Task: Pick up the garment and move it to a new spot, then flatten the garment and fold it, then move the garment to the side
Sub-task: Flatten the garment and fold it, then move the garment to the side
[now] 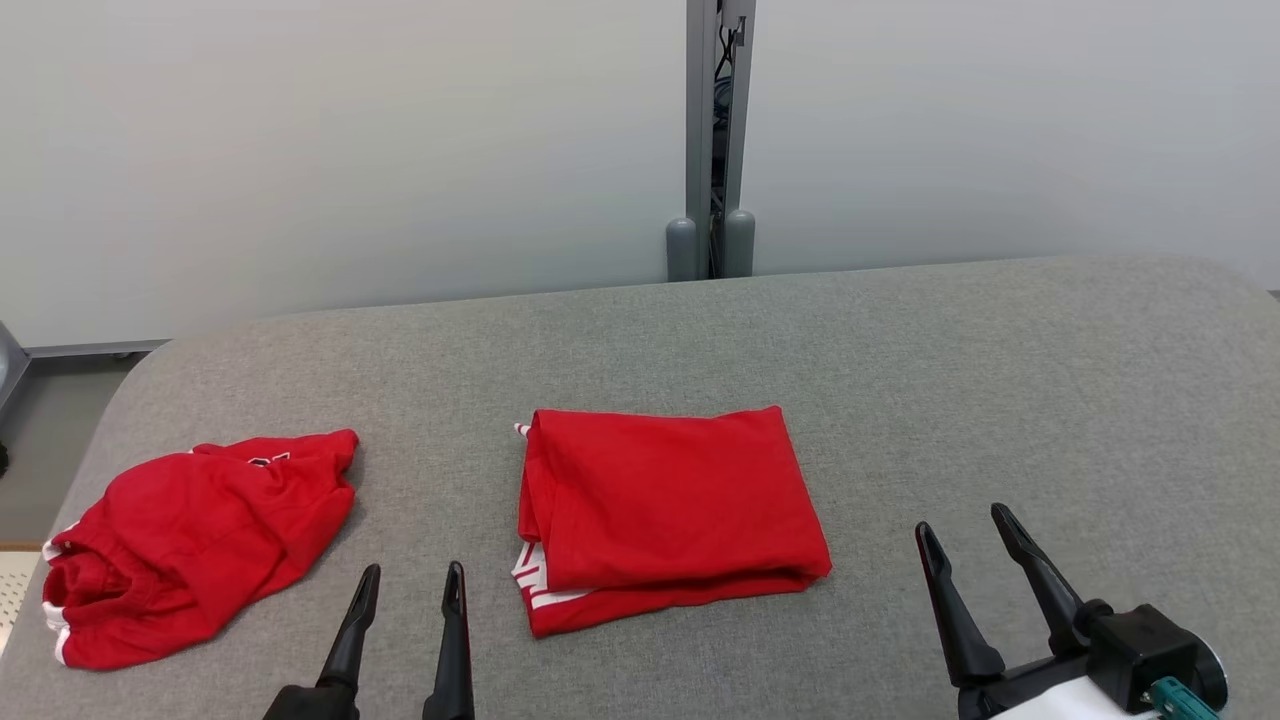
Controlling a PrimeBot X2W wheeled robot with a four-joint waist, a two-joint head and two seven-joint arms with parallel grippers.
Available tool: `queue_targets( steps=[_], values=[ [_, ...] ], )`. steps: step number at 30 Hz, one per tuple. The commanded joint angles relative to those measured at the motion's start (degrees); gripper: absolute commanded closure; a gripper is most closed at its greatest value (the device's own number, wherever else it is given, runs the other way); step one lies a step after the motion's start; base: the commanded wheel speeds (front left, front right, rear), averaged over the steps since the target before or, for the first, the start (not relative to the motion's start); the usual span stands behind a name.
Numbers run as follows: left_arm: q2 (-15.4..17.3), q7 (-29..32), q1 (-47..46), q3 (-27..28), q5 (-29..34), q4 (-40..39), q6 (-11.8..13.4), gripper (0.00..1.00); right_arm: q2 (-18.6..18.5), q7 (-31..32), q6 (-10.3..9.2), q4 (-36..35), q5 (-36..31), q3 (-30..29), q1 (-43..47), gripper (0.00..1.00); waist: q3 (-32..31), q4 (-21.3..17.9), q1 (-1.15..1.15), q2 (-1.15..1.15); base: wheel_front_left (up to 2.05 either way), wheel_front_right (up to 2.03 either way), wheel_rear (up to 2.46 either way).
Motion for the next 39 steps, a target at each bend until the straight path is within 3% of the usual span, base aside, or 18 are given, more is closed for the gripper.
queue_targets(
  steps=[1, 21, 27, 39],
  values=[
    [0.2, -0.2, 0.28, 0.13, 0.41, -0.26, 0.15, 0.0, -0.15, -0.31, -0.02, -0.44, -0.1, -0.26, 0.7, 0.0, -0.11, 0.14, 0.0, 0.0, 0.0, 0.0, 0.0],
    [0.19, -0.2, 1.43, -0.51, 1.72, -0.4, -0.03, 0.0, 0.55, -0.31, -0.02, 0.47, 1.0, -0.59, 0.92, 0.0, 0.12, 0.68, 0.0, 0.0, 0.0, 0.0, 0.0],
    [0.19, -0.2, 0.3, -1.36, 1.5, -0.13, -0.6, 0.0, 0.55, -0.31, -0.02, 6.83, 12.49, 2.74, -2.87, 0.0, 1.3, 1.29, 0.0, 0.0, 0.0, 0.0, 0.0],
    [0.19, -0.2, -1.92, -3.29, 2.79, 0.37, -0.8, 0.0, -6.32, 0.88, -0.01, 27.1, 35.85, 14.21, -19.62, 0.0, 5.85, 5.98, 0.0, 0.0, 0.0, 0.0, 0.0]
  ],
)
